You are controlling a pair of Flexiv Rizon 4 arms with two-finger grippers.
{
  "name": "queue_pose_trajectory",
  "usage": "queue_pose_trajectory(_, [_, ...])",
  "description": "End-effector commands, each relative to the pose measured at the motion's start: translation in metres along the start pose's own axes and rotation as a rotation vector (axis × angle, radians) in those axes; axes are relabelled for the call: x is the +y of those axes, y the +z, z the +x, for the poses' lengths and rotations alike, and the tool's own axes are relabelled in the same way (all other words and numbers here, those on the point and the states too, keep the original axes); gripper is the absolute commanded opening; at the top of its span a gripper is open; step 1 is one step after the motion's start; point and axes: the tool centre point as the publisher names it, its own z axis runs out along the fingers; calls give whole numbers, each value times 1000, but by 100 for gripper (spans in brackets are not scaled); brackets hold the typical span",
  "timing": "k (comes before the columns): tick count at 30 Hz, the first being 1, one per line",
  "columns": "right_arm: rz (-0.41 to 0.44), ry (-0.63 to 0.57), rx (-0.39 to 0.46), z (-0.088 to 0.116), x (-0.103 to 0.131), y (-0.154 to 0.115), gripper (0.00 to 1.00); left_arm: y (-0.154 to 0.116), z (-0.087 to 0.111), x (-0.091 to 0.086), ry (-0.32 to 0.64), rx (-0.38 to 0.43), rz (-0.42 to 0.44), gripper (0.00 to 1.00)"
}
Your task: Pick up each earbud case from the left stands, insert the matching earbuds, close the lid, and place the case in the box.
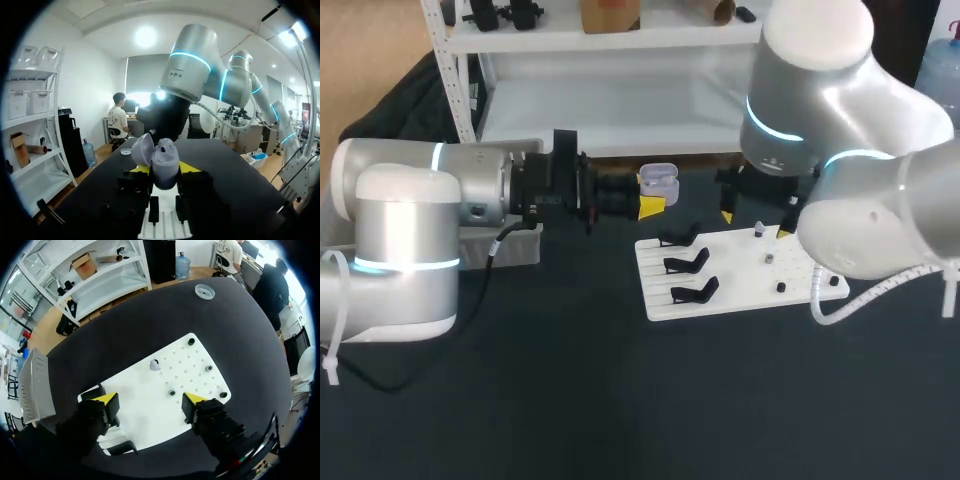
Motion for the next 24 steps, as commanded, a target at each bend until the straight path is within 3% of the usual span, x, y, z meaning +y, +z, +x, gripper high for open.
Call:
queue_pose_trajectory(1, [17,-12,15,-8,3,11,49,0,0,-1,1,-1,-4,0])
queue_pose_trajectory(24, [64,-1,55,-19,-3,46,38,0,0,-1,1,-1,-4,0])
